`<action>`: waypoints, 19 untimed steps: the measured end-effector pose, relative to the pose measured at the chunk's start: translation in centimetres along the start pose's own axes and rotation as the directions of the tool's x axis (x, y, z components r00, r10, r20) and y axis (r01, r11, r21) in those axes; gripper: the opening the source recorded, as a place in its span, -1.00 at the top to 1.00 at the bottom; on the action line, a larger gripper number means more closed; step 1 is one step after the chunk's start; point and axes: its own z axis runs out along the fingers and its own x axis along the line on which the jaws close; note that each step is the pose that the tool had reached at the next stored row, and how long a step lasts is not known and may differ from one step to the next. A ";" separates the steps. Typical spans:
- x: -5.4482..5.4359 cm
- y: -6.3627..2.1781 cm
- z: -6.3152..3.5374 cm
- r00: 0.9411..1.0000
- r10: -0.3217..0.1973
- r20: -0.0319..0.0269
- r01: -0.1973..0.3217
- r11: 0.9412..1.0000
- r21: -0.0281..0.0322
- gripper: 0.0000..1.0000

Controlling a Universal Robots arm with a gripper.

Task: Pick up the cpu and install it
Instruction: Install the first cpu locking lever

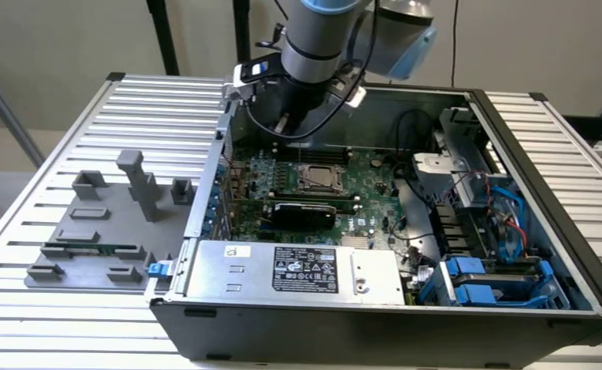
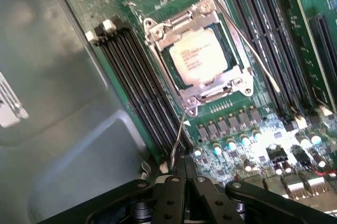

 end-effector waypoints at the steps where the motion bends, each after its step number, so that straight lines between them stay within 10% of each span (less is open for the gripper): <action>1: 0.2 0.40 -0.07 1.000 0.000 -0.002 0.000 1.000 0.001 0.79; 9: 1.8 3.30 -0.43 1.000 -0.001 -0.007 0.001 1.000 0.004 0.79; 19: 1.5 3.53 0.87 1.000 -0.001 -0.005 0.001 1.000 0.003 0.79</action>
